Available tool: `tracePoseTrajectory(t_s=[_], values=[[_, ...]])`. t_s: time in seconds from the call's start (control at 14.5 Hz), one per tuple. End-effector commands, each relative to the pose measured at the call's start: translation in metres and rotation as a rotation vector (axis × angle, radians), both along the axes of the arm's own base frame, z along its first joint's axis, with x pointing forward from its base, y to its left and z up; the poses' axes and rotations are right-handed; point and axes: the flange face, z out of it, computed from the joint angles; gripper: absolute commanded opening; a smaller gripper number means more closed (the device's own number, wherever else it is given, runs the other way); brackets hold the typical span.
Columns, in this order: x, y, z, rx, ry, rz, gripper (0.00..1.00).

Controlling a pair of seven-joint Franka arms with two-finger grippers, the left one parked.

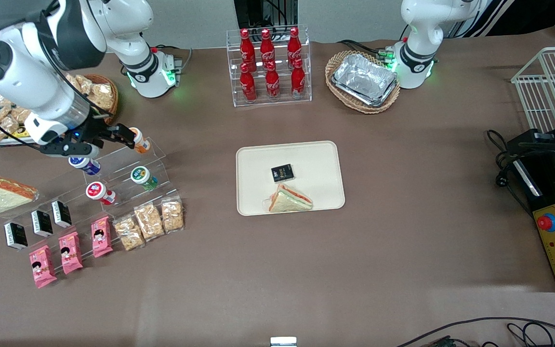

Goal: Place green gum on tray
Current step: 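Move the right gripper over the green-labelled gum bottle on the acrylic stand, then lower the right gripper and close it around the green gum bottle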

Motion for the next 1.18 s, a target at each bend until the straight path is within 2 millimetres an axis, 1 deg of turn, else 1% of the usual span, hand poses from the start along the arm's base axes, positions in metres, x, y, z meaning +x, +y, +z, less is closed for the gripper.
tracePoseTrajectory(t_s=[0.0,0.21,0.28,0.48,0.69,0.97,1.11], values=[[0.001,-0.002,-0.029,-0.001,-0.02,-0.01,1.0],[0.007,-0.002,-0.05,-0.004,-0.026,-0.012,1.0],[0.007,-0.002,-0.06,-0.006,-0.03,-0.013,1.0],[0.01,0.007,-0.081,-0.04,-0.031,0.029,1.0],[0.015,0.007,-0.103,-0.048,-0.024,0.033,1.0],[0.009,0.006,-0.13,-0.048,-0.035,0.032,1.0],[0.007,0.005,-0.136,-0.049,-0.031,0.031,1.0]])
